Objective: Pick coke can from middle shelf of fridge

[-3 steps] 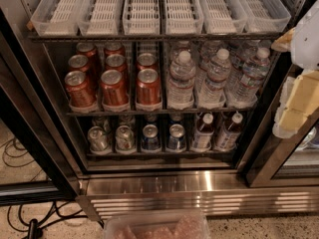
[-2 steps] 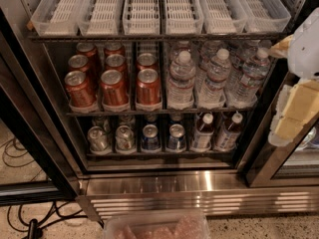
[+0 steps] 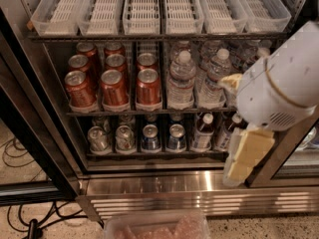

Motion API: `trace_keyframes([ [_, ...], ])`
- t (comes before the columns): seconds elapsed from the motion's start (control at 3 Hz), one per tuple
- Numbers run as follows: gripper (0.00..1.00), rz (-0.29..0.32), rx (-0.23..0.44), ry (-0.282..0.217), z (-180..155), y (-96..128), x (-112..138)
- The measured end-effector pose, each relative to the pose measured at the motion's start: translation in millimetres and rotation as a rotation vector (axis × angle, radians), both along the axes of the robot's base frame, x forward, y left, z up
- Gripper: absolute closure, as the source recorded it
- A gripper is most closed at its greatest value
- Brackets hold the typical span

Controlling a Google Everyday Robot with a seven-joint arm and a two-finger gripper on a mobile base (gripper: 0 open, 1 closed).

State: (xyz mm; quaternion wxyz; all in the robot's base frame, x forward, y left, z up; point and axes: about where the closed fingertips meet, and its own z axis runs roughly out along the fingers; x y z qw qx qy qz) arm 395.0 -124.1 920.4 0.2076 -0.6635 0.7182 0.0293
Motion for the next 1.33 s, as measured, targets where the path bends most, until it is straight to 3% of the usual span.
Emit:
trace_keyframes([
  [0.33,0.00,0.136,0.034,-0.005,-17.0,37.1,-20.1],
  [0.67,0.00,0.152,0.030,-0.012,-15.7,38.4,-20.7],
  [1.0,0.00,0.123,0.103,-0.025,-29.6,51.1,-26.0],
  [1.33,0.00,0.062,0.254,-0.016,-62.4,88.0,-30.8],
])
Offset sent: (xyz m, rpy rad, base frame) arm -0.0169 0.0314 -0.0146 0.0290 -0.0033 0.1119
